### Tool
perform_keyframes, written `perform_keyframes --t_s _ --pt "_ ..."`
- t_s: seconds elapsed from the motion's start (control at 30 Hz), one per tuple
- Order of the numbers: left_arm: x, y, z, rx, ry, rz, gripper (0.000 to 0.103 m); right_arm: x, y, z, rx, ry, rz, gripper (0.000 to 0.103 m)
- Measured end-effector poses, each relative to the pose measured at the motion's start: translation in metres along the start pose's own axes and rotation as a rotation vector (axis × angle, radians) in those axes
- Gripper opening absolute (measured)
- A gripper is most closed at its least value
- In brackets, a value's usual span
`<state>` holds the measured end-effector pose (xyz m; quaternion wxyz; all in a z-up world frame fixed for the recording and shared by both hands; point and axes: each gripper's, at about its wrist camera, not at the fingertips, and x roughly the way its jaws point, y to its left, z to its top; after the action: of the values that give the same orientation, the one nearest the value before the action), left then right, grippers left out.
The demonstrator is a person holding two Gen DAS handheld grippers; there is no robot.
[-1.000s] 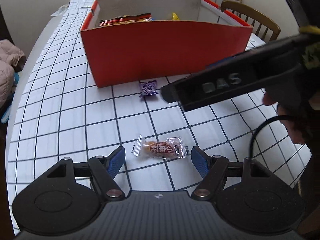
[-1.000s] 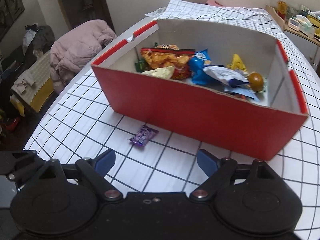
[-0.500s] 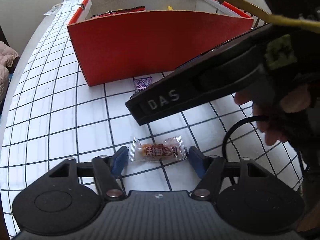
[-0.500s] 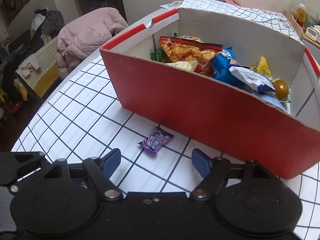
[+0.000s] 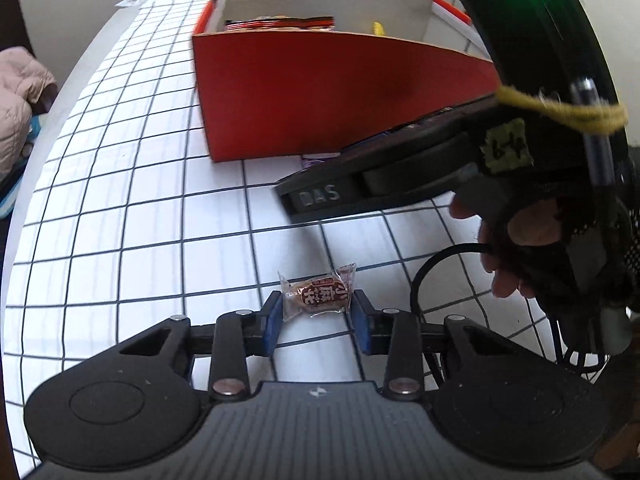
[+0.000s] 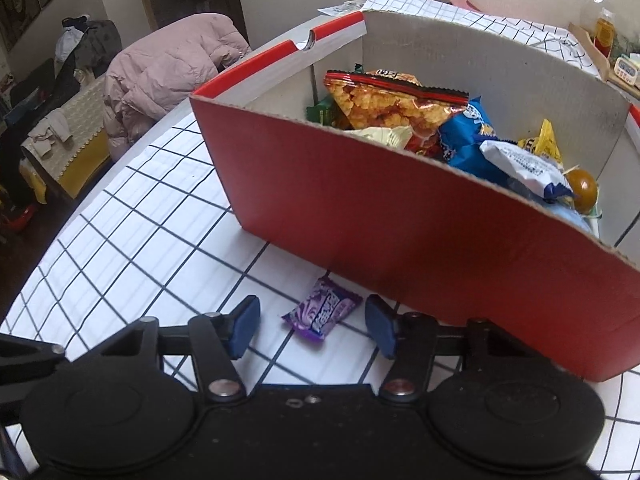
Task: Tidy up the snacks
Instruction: 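Grasp the wrapped brown candy with the left tool while the right tool grasps the purple candy, then carry both held candies over the red box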
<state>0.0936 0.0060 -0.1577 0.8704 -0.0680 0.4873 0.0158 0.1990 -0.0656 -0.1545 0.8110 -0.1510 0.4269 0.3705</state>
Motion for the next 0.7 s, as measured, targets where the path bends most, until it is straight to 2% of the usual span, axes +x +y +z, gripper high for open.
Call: perform_keyframes --t_s 0.03,0.1,0.2,0.43,0.7 --pt "-0.001 0.003 0.000 -0.012 0.000 0.002 0.035 0.000 0.002 0.000 -0.010 -0.002 -0.017 0.046" --pt "-0.001 0.009 0.000 -0.034 -0.001 0.008 0.035 0.000 0.006 -0.002 -0.043 -0.007 -0.053 0.034" --pt "-0.004 0.015 0.000 -0.052 -0.006 0.019 0.035 -0.003 0.006 -0.006 -0.057 -0.013 -0.054 0.025" --pt "-0.010 0.023 0.001 -0.079 -0.012 0.040 0.035 -0.016 0.000 -0.016 -0.023 -0.009 -0.066 0.024" --pt "-0.027 0.025 0.005 -0.101 -0.029 0.033 0.035 -0.057 -0.008 -0.028 0.050 -0.045 -0.074 0.024"
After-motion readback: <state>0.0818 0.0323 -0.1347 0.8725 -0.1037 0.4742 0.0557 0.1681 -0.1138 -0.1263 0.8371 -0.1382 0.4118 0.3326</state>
